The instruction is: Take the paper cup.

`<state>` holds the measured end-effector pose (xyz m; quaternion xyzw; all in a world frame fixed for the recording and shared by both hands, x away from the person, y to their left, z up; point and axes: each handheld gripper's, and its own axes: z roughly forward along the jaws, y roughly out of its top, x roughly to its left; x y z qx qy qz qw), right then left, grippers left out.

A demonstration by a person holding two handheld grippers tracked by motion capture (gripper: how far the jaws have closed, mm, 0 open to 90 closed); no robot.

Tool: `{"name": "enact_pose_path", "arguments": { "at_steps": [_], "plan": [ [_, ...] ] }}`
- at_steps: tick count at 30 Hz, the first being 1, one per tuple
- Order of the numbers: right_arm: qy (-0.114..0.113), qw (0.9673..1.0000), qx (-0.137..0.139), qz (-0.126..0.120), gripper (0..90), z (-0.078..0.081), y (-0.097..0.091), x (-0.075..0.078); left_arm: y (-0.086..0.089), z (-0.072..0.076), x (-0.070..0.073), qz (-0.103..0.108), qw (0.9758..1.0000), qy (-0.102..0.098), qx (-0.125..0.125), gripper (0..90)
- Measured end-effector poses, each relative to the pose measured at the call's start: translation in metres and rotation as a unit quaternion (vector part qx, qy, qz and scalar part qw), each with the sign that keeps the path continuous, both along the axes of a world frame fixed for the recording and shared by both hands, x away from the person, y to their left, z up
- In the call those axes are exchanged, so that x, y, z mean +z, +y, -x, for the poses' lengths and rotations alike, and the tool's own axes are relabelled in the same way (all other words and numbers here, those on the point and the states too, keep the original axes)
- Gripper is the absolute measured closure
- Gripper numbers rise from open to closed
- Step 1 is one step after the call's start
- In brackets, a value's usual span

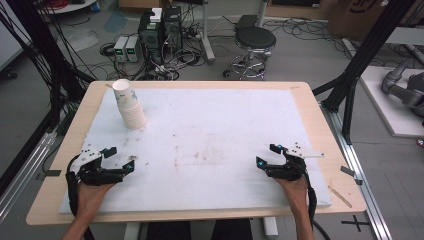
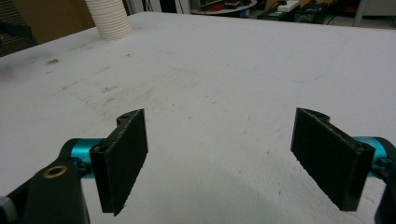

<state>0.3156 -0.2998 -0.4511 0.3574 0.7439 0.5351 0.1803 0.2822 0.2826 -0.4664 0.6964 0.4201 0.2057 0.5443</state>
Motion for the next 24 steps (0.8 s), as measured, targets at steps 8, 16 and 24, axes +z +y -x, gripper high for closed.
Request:
{"name": "enact_pose_path", "arguments": {
  "at_steps": [8, 16, 24],
  "plan": [
    [0.0, 1.0, 0.0, -0.002, 18.8, 0.0, -0.001, 0.0, -0.001, 0.0, 0.0, -0.004, 1.0, 0.0, -0.002, 6.7],
    [0.01, 0.9999, 0.003, 0.0, 18.8, -0.002, 0.0, 0.0, 0.002, -0.003, 0.006, 0.001, 0.9999, 0.009, -0.011, 6.6],
    [0.006, 1.0, 0.004, 0.005, 18.8, -0.001, 0.001, 0.0, 0.016, -0.014, 0.035, 0.021, 0.9992, 0.0, -0.034, 6.6]
  ]
}}
